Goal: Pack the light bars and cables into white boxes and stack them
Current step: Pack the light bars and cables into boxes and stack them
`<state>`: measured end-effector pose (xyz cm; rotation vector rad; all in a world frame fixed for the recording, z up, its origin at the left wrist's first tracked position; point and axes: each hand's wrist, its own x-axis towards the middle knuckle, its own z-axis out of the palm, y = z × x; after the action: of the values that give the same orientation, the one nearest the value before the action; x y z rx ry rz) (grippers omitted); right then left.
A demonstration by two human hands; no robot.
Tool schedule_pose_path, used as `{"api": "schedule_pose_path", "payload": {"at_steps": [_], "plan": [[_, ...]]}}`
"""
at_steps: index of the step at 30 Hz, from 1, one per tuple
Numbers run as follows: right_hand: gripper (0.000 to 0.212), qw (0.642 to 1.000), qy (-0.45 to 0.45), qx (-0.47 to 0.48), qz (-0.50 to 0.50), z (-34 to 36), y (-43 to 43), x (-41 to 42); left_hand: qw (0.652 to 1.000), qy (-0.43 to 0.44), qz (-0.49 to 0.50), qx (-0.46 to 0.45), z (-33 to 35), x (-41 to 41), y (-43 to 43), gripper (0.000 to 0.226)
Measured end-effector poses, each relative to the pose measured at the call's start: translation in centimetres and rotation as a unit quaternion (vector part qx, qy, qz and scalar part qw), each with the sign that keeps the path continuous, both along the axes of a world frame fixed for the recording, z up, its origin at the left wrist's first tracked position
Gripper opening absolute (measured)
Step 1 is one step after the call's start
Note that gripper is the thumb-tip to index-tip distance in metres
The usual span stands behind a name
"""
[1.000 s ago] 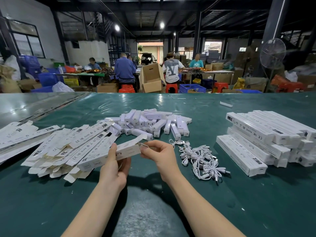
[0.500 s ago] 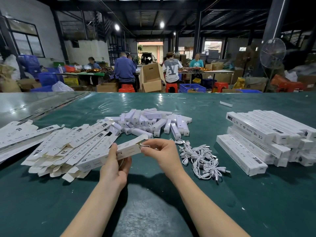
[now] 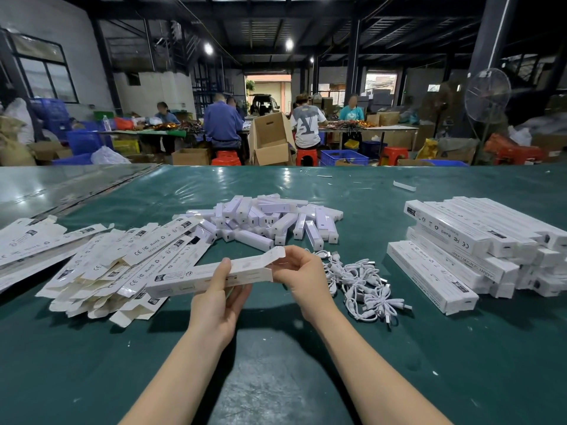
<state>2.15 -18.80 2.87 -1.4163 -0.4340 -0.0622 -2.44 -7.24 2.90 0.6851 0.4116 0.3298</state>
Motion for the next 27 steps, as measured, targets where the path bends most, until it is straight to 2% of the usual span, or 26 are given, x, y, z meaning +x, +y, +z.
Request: {"api": "schedule_pose_path", "payload": {"at_steps": [6,11,15,17,19,21,24,27], "plan": [[0.024,0.999,0.022,0.003,-0.046,-0.6,0.1,-0.1,1.000,0.005,-0.011,0.019,-0.1,0.0,-0.1,0.010],[0.019,0.995,0.070,0.041,0.052,-0.1,0.8,-0.8,0.999,0.015,0.019,-0.025,0.2,-0.1,0.2,0.013],[0.023,0.991,0.072,0.065,0.094,0.0,0.8,-0.9,0.999,0.030,0.020,-0.002,0.2,-0.2,0.0,0.014],[0.015,0.987,0.079,0.089,0.109,-0.2,0.7,-0.9,0.999,0.029,0.018,0.005,0.2,-0.2,-0.2,0.015],[0.021,0.979,0.097,0.125,0.126,-0.3,0.7,-1.0,1.000,0.020,0.019,0.010,0.1,-0.2,-0.4,0.016],[0.017,0.981,0.099,0.128,0.103,-0.3,0.7,-0.9,1.000,-0.010,0.010,0.006,0.1,-0.2,-0.5,0.021],[0.030,0.985,0.100,0.138,0.029,-0.4,0.6,-0.3,0.996,-0.084,-0.036,0.022,0.2,-0.2,-0.8,0.015],[0.026,0.983,0.098,0.156,-0.009,-0.5,0.5,-0.2,0.986,-0.127,-0.038,0.105,0.0,-0.3,-1.4,0.010]]}}
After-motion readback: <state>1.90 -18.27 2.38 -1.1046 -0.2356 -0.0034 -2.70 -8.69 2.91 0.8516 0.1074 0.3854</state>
